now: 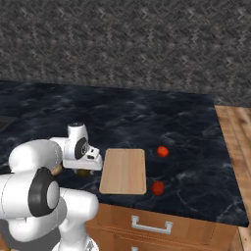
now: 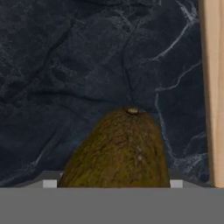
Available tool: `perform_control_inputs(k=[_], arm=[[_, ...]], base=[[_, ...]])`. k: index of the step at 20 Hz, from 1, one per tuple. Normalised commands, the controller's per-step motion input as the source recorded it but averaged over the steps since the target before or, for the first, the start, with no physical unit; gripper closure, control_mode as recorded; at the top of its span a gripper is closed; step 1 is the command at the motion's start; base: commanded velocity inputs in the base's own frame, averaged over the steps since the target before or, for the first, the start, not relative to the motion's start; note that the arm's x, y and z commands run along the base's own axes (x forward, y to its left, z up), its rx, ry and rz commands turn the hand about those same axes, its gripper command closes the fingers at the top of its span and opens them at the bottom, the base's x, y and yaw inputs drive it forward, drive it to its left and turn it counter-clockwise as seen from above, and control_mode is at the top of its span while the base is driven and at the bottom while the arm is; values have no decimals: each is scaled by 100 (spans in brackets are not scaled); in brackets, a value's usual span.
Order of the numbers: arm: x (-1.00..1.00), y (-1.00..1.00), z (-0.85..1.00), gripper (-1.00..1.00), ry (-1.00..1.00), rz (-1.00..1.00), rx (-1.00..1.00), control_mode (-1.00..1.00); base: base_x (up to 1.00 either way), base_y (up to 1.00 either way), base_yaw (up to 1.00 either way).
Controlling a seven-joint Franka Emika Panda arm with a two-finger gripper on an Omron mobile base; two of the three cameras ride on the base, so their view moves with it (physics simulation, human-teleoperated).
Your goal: Place the avocado, onion, tomato, and bell pepper on the cutting board.
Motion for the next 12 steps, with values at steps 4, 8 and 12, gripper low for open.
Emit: perform_control_inputs(k=[4, 8, 12], arm=[[0, -25, 30, 100, 0, -1, 0, -100], [2, -36, 45, 100, -4, 0, 0, -100], [13, -38, 51, 100, -3, 0, 0, -100]], base=[[0, 0, 0], [0, 0, 0], [0, 0, 0]])
